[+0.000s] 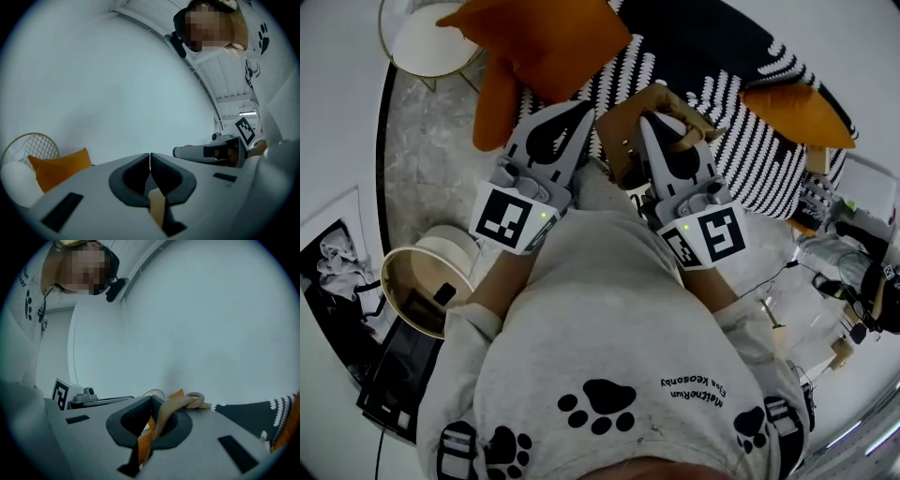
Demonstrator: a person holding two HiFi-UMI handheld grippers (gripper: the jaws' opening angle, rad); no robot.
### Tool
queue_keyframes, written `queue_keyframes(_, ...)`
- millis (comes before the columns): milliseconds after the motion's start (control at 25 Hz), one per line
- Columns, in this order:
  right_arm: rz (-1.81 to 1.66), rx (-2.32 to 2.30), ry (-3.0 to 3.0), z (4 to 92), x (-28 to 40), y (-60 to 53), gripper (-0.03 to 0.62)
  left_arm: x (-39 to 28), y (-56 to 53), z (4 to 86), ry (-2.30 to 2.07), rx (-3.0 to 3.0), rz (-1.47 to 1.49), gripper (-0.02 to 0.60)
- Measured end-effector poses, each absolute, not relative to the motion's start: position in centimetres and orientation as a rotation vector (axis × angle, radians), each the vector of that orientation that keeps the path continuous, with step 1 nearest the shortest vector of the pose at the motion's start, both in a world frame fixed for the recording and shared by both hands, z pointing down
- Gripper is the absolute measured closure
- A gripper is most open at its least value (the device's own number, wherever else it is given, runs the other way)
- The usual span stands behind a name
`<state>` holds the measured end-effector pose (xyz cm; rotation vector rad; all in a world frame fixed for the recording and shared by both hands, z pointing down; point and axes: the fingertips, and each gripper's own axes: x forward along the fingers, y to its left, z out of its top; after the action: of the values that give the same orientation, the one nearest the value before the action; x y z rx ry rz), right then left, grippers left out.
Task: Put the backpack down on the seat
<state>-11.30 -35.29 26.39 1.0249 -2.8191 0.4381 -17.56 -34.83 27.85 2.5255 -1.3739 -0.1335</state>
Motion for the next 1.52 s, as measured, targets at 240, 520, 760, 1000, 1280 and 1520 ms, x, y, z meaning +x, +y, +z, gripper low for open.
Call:
queue_keyframes(240, 0.445, 0.917, -2.828, 28.5, -12.4, -37.9, 0.562, -17.3, -37.7, 29.3, -1.375, 2.512, -0.139, 0.56)
queue_keyframes(520, 0.452, 0.806, -2.836, 32.9, -13.5, -41.0, 0.562, -17.5, -41.5, 33.0, -1.418, 2.452, -0.158, 0.56)
queue_keyframes(760, 0.455, 0.708, -2.837, 37.2, -15.4, -42.3, 0.562, -19.2, -43.5, 36.9, -1.47, 2.436, -0.097, 0.56)
queue_keyframes(1000, 0.519, 0.712, -2.852, 41.0, -16.4, -43.5, 0.562, -19.0, -44.3, 41.8, -1.447, 2.442, -0.012, 0.56)
queue_keyframes(1280, 0.514, 0.696, -2.844, 45.5, -16.3, -44.9, 0.562, -18.6, -46.1, 45.6, -1.448, 2.468, 0.01, 0.56)
queue_keyframes(1520, 0.503, 0.687, -2.835, 48.5, -16.2, -45.1, 0.562, -17.9, -46.8, 48.1, -1.42, 2.497, 0.022, 0.56)
